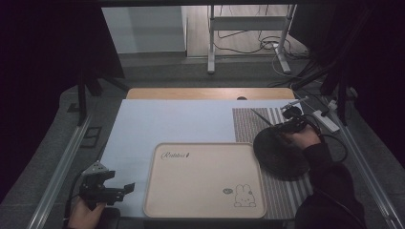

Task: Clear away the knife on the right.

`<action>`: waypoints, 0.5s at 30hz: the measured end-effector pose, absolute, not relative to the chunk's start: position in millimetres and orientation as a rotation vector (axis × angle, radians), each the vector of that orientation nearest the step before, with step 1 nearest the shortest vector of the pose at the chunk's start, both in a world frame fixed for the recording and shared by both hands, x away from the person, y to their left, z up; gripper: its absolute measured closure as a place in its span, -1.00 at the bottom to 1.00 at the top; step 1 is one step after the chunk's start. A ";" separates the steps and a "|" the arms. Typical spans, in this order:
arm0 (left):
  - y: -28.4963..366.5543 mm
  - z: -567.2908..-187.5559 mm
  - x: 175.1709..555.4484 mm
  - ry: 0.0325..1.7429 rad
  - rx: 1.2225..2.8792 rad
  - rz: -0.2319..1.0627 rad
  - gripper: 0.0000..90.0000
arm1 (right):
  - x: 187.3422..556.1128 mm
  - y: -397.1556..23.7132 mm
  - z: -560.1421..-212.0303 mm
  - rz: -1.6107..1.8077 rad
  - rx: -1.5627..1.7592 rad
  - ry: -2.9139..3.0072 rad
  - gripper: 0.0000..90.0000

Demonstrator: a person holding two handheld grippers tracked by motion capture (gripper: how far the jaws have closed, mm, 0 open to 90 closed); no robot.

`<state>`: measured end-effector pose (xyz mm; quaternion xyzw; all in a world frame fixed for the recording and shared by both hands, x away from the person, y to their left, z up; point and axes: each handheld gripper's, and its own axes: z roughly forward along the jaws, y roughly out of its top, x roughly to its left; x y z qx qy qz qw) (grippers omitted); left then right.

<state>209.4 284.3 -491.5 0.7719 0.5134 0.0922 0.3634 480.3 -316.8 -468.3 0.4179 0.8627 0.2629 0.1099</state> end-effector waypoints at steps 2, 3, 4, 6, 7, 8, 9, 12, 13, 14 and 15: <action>284.2 -491.5 209.4 1.321 1.987 0.238 -0.93 | 475.2 -313.4 -467.8 0.784 1.218 2.542 0.72; 284.2 -491.5 209.4 1.321 1.987 0.238 -0.93 | 469.9 -309.8 -466.8 0.789 1.208 2.547 0.72; 284.2 -491.5 209.4 1.321 1.987 0.238 -0.93 | 469.9 -309.8 -466.8 0.789 1.208 2.547 0.72; 284.3 -491.5 209.4 1.321 1.987 0.238 -0.93 | 464.9 -306.2 -466.1 0.796 1.195 2.552 0.72; 284.2 -491.5 209.3 1.322 1.987 0.238 -0.93 | 461.9 -304.0 -465.7 0.795 1.188 2.558 0.72; 284.2 -491.5 209.3 1.321 1.987 0.239 -0.93 | 458.2 -301.1 -465.5 0.798 1.177 2.563 0.72; 284.2 -491.4 209.3 1.321 1.987 0.239 -0.94 | 452.6 -296.7 -465.3 0.807 1.169 2.571 0.72; 284.1 -491.4 209.3 1.321 1.987 0.240 -0.94 | 447.2 -292.4 -465.3 0.812 1.160 2.579 0.72; 284.0 -491.4 209.3 1.321 1.988 0.240 -0.94 | 445.1 -290.6 -465.4 0.812 1.161 2.583 0.72; 284.0 -491.4 209.3 1.322 1.988 0.241 -0.94 | 442.4 -288.4 -465.6 0.815 1.156 2.587 0.72; 284.0 -491.4 209.3 1.322 1.988 0.240 -0.93 | 436.6 -283.6 -466.1 0.817 1.145 2.597 0.72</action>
